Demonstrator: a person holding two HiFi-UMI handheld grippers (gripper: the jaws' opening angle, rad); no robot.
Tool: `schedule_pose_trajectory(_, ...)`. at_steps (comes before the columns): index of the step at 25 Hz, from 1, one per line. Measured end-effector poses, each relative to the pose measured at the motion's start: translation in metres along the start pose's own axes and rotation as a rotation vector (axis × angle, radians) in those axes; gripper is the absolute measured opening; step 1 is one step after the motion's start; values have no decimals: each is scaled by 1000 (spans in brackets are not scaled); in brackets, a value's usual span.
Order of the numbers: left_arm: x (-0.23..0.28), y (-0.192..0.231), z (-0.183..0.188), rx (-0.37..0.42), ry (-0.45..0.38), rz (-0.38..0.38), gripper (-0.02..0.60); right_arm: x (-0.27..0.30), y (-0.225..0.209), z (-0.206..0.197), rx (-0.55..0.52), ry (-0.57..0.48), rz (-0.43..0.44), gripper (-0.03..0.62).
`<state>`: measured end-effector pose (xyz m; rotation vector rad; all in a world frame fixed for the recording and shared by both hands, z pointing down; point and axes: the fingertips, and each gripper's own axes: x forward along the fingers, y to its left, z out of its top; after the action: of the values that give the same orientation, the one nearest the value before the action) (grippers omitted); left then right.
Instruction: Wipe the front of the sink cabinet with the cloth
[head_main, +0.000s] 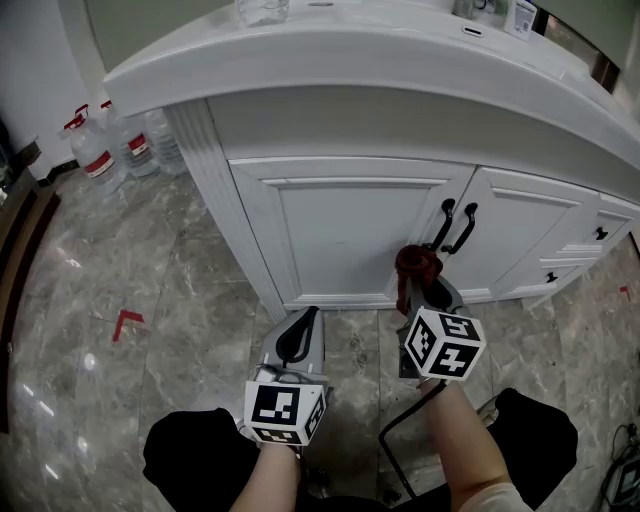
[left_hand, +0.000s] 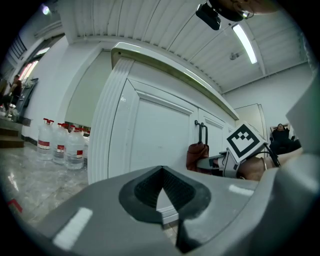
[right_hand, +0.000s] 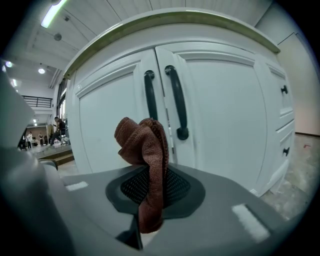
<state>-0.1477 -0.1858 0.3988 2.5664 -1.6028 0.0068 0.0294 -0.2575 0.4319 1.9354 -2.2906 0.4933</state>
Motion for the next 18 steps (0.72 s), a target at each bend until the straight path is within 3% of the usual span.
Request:
schedule_pose_trajectory(5,-18,31,4,-50,-25,64,0,8,62,-19,-33,25,107,80)
schedule_pose_trajectory(12,-54,78,3,-50,-22,161,0,42,160,-74,-30,108,271,81)
schedule_pose_trajectory(18,-78,114,3,-125,-33,229,0,66,211,-100,-24,171,341,81)
